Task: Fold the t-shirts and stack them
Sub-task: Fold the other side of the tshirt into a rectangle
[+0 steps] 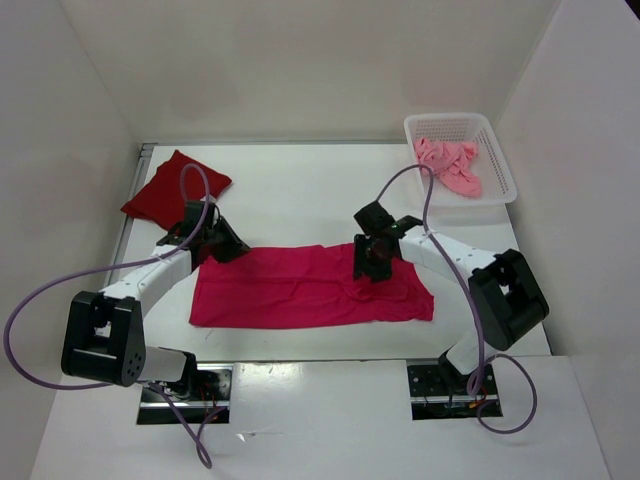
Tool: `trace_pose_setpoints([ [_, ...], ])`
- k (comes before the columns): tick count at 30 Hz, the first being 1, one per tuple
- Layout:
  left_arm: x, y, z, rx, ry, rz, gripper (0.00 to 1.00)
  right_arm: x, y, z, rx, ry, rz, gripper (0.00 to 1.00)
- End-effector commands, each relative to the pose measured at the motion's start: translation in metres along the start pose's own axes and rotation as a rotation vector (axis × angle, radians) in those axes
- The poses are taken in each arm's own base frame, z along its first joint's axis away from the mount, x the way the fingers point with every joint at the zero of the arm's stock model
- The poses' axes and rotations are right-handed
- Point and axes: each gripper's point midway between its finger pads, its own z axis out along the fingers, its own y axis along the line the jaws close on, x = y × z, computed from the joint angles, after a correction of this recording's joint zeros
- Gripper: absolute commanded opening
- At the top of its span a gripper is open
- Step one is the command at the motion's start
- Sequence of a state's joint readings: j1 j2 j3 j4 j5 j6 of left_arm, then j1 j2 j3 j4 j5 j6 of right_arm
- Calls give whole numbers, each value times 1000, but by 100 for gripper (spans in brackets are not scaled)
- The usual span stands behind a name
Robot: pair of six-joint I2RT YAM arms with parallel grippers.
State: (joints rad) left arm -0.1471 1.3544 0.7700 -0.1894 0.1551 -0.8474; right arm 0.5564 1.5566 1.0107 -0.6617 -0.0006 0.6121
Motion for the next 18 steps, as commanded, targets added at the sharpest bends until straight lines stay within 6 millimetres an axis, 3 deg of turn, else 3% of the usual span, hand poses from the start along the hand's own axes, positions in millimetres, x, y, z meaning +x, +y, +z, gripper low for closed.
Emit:
trace_pose_setpoints([
  [1,-2,-7,1,31,-14,-11,19,9,14,9,-27,19,-18,53],
  [6,-2,-7,1,31,-14,-11,19,18,13,11,-4,38,-38,50],
  [10,-2,-7,1,31,-14,-11,20,28,16,10,9,55,-59,17],
  [11,-2,-7,1,31,-14,-11,20,29,18,9,1,62,-50,12],
  [14,-2,-7,1,31,-14,-11,20,51,27,5,-18,115,-51,3],
  [18,-4,-11,0,44,-14,-9,20,72,40,-8,-75,165,-23,1],
])
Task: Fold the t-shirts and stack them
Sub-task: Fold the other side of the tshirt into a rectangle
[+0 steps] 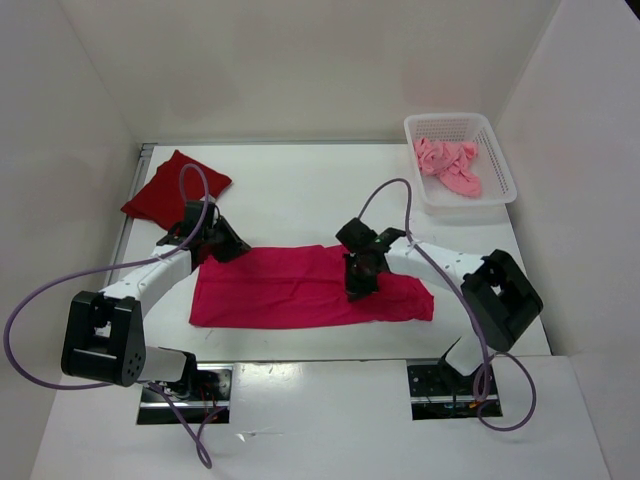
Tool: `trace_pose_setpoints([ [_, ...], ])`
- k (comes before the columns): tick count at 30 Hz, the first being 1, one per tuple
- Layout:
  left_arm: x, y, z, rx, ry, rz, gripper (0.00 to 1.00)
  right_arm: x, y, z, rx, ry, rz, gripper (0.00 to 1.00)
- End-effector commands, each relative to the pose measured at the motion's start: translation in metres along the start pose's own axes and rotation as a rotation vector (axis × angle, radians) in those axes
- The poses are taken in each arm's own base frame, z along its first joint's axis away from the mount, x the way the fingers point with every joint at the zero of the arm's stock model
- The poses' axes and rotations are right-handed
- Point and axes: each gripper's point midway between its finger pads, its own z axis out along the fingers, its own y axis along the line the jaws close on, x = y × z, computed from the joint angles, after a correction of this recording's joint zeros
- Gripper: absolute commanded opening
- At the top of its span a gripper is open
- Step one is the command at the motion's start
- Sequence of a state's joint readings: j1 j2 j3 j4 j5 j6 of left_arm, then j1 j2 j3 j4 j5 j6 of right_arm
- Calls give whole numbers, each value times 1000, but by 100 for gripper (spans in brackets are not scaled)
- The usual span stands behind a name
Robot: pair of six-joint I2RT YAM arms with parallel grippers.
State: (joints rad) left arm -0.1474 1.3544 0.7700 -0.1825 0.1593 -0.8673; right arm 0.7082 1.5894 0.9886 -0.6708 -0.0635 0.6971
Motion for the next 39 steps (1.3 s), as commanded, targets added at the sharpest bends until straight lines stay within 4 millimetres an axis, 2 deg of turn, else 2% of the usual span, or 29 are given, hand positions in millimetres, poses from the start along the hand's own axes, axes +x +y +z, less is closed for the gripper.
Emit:
trace_pose_setpoints([
  [1,-3,-9,0,36,-12,9,20,18,6,-17,-22,12,23,5],
  [3,-3,-9,0,36,-12,9,20,9,7,-27,-24,-40,31,23],
  [5,-5,-10,0,43,-18,11,20,-7,2,-35,-31,-84,73,35],
  [7,-3,-11,0,49,-11,11,20,-13,-5,-35,-7,-107,75,39],
  [8,-3,-11,0,49,-11,11,20,-20,-10,-34,10,-135,77,44],
  [9,-3,-11,0,49,-11,11,20,-25,-11,-36,21,-156,67,44],
  [10,-3,-11,0,49,-11,11,20,-27,-13,-30,41,-157,68,44],
  [12,-3,-11,0,49,-12,20,20,-31,-12,-25,44,-156,33,48],
  [13,-3,-11,0,49,-12,20,20,-26,-14,-16,54,-117,23,48],
  [15,-3,-11,0,49,-12,20,20,-25,-13,-11,59,-98,11,49],
  [17,-3,-11,0,49,-12,20,20,-27,-18,-8,86,-107,11,49],
  [20,-3,-11,0,49,-12,20,20,-31,-14,-5,76,-118,23,49],
  [23,-3,-11,0,49,-12,20,20,-32,-9,-2,54,-115,32,29],
  [24,-3,-11,0,49,-12,20,20,-31,-10,0,60,-108,32,18],
  [27,-1,-8,1,43,-5,18,20,-21,5,-4,22,-97,23,7],
  [34,-1,-8,1,43,-5,18,20,31,27,-17,-111,42,102,1],
  [36,-1,-8,1,43,-5,18,20,40,35,-24,-182,73,133,1],
  [38,-1,-8,1,43,-5,18,20,40,44,-30,-227,74,167,1],
  [39,-1,-8,1,43,-5,18,20,41,43,-28,-227,74,168,5],
])
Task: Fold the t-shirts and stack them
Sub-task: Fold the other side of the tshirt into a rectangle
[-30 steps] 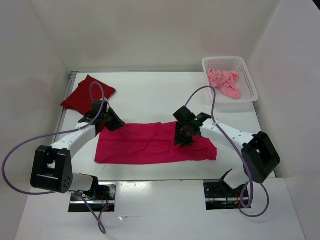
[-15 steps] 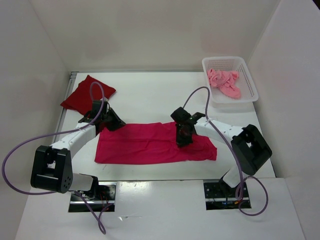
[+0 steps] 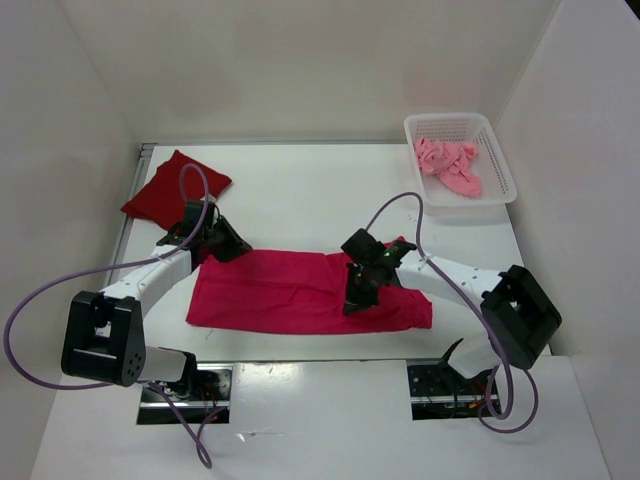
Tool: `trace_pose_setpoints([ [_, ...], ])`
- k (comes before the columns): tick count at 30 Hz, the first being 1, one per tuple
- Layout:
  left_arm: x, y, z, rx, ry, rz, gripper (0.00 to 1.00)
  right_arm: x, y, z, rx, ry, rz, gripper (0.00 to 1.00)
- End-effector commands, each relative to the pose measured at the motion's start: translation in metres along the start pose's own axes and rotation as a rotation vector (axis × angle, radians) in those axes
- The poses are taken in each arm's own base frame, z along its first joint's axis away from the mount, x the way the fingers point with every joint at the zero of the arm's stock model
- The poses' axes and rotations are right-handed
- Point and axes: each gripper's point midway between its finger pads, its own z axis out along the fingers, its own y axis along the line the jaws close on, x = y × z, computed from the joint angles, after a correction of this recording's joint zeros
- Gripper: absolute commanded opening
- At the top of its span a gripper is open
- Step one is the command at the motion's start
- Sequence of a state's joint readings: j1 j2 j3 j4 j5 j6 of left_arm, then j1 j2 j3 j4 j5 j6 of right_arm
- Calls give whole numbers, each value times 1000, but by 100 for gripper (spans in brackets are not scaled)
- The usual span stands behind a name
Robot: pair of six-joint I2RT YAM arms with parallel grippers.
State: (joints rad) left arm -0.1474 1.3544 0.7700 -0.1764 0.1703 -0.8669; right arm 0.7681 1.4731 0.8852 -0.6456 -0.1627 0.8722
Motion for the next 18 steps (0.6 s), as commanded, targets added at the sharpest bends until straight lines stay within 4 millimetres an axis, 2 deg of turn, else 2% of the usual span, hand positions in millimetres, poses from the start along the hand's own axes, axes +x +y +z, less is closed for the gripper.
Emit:
trace_pose_setpoints([
  [1,0,-7,1,37,-2,17,20,5,26,-11,-125,14,61,11],
  [2,-3,-10,0,43,-9,19,20,5,26,-11,-125,14,61,27],
  [4,-3,-10,0,43,-9,19,20,6,25,-14,-126,14,61,39],
  [5,-7,-15,-3,57,-22,23,22,6,25,-14,-126,14,61,43],
  [7,-5,-13,-3,50,-15,30,22,6,32,-29,-156,7,54,46],
  [9,-9,-18,-6,62,-28,45,23,0,25,-41,-141,-27,49,46],
  [11,-9,-18,-6,62,-28,45,23,-23,14,-58,-152,-110,75,38],
  [12,-6,-16,-4,59,-12,42,23,-49,-9,-63,-136,-167,137,21],
  [14,-3,-15,5,56,2,47,23,-85,-33,-74,-135,-281,194,8],
  [15,1,-17,9,57,11,45,23,-116,-60,-81,-123,-371,276,0],
  [16,-2,-19,12,59,10,33,23,-132,-71,-87,-121,-421,280,0],
  [18,4,-13,25,41,45,15,23,-152,-97,-77,-78,-448,320,3],
])
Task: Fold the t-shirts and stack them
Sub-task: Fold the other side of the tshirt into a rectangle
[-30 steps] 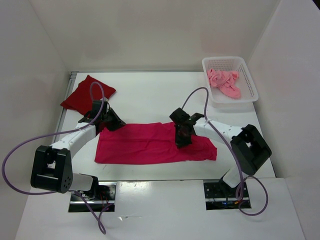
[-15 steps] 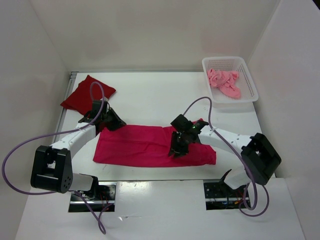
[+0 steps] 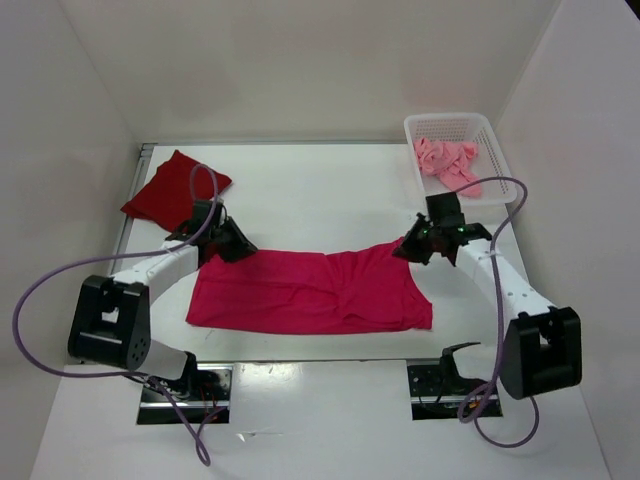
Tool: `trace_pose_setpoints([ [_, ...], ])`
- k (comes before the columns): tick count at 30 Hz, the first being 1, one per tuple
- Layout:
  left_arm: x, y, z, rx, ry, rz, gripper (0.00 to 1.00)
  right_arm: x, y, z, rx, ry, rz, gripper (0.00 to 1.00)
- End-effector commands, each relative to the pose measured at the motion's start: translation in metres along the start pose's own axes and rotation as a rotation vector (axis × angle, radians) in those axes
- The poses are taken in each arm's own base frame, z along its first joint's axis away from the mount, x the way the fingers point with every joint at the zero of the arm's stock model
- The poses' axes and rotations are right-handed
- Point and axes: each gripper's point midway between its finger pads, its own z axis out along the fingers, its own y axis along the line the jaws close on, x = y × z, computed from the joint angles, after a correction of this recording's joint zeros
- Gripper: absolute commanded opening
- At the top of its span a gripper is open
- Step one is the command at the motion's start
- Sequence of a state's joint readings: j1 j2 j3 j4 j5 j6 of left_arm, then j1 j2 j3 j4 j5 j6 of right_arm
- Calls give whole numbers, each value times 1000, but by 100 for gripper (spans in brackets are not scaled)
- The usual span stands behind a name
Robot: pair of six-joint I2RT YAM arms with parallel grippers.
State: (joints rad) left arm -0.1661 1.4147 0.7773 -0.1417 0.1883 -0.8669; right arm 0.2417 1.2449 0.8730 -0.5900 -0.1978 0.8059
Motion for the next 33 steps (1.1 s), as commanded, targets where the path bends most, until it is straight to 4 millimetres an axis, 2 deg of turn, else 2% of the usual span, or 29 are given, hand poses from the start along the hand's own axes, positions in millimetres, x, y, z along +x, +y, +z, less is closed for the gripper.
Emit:
trace_pose_setpoints([
  [1,-11,-19,15,52,4,9,23,-46,-31,18,50,-115,-44,11],
  [2,-8,-13,24,30,25,2,23,-54,-41,29,94,-114,-42,20],
  [3,-9,-8,26,25,36,-12,23,-67,-45,33,101,-133,-33,36],
  [5,-11,-3,30,23,50,-52,23,-72,-48,44,100,-123,-41,46],
  [6,-14,8,30,5,43,-75,23,-75,-55,51,114,-116,-28,49],
  [7,-17,13,31,0,45,-91,23,-83,-53,55,112,-140,-32,52],
  [8,-13,23,33,-12,67,-122,23,-82,-58,62,131,-132,-19,52],
  [9,-19,32,31,-16,55,-149,23,-83,-61,65,143,-136,-18,52],
  [11,-21,43,34,-31,65,-180,23,-93,-56,69,136,-161,3,52],
  [13,-18,65,37,-65,84,-245,23,-103,-57,72,160,-218,7,52],
  [14,-19,67,36,-58,83,-265,23,-106,-53,73,157,-237,5,52],
  [18,-18,92,36,-90,96,-351,23,-108,-60,91,176,-254,24,43],
  [20,-22,95,34,-84,92,-368,23,-107,-55,99,157,-251,32,37],
  [22,-22,100,32,-101,90,-380,23,-101,-53,107,147,-228,24,37],
  [25,-17,104,29,-116,91,-384,23,-94,-46,112,131,-211,5,29],
  [26,-17,106,28,-116,97,-396,23,-94,-46,112,131,-211,5,17],
  [28,-12,111,25,-125,114,-419,23,-97,-52,110,169,-226,17,8],
  [30,-18,117,19,-126,86,-441,23,-97,-59,107,207,-235,20,1],
  [31,-14,121,16,-135,90,-453,23,-106,-59,99,215,-267,28,1],
  [33,-15,123,10,-136,79,-464,23,-112,-66,91,240,-290,43,1],
])
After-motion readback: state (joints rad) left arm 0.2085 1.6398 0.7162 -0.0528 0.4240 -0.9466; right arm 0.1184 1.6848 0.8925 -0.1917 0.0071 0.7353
